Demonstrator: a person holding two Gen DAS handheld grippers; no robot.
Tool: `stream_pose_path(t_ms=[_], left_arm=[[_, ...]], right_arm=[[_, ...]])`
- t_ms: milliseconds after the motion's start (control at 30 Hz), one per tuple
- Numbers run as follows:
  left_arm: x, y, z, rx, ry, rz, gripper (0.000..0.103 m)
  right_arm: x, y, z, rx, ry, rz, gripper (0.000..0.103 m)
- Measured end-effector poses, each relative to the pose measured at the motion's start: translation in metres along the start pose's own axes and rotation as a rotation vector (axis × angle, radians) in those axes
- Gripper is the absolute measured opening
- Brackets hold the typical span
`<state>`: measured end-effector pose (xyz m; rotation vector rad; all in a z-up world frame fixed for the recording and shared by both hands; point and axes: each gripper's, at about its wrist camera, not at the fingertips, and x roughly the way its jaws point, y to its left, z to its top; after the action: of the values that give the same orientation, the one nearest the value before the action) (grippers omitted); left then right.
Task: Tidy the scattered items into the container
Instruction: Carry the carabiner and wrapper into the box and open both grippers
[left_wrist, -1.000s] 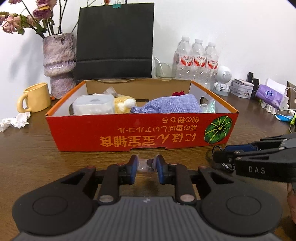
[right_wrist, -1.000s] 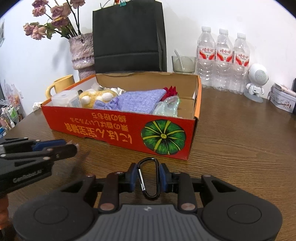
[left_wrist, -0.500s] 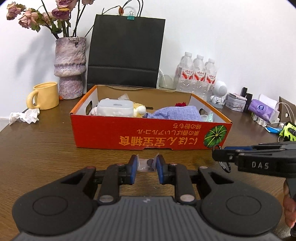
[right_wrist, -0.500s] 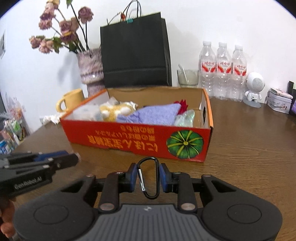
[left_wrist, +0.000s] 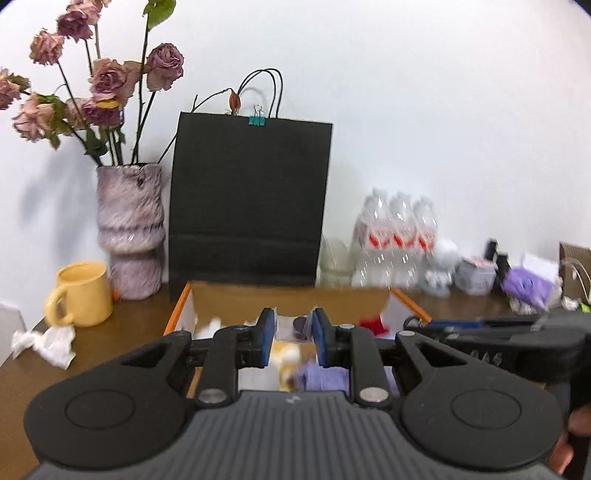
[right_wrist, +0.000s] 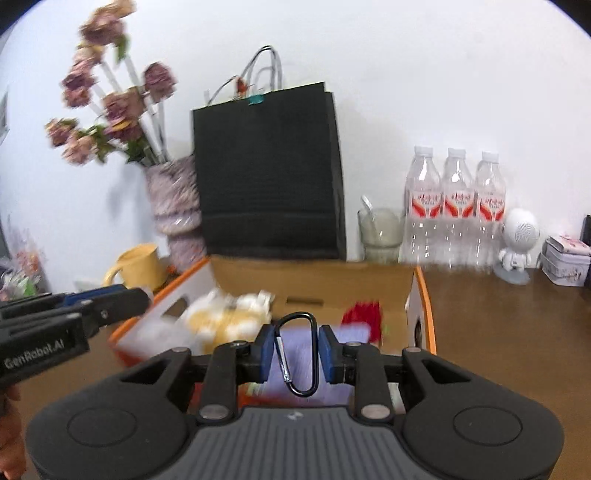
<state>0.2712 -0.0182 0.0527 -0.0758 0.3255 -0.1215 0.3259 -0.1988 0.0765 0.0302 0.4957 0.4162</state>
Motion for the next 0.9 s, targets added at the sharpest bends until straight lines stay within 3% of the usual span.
stream_pose_path(t_ms=[167, 367, 467, 500, 533, 567, 633, 733, 900], left_arm=[[0.06, 0.01, 0.004, -0.047, 0.05, -0.036, 0.022], [0.102, 0.016, 0.0, -0.015, 0.105, -0.001, 0.023], [0.115, 0.018, -0.006, -0.006, 0.162, 0.014, 0.031], [0.117, 0.018, -0.008, -0.013, 0.176, 0.025, 0.047], [0.119, 0.02, -0.009, -0.024, 0.187, 0.042, 0.074], [0.118, 0.021, -0.009, -0.033, 0.189, 0.065, 0.08], [0.115, 0.024, -0.007, -0.029, 0.177, 0.104, 0.103], [0.107, 0.027, -0.002, -0.034, 0.162, 0.106, 0.103], [0.104, 0.025, 0.002, -0.029, 0.165, 0.114, 0.103]], right_arm=[[0.062, -0.009, 0.015, 0.019, 0.059, 0.003, 0.025], [0.103, -0.019, 0.016, -0.006, 0.12, -0.022, 0.025], [0.111, -0.021, 0.014, -0.012, 0.141, -0.037, 0.025], [0.113, -0.022, 0.013, -0.016, 0.152, -0.046, 0.032], [0.115, -0.022, 0.013, -0.017, 0.162, -0.055, 0.052], [0.114, -0.023, 0.012, -0.017, 0.169, -0.067, 0.065], [0.113, -0.023, 0.013, -0.022, 0.172, -0.12, 0.083], [0.108, -0.03, 0.017, 0.002, 0.17, -0.127, 0.1], [0.103, -0.033, 0.02, 0.019, 0.175, -0.129, 0.103]])
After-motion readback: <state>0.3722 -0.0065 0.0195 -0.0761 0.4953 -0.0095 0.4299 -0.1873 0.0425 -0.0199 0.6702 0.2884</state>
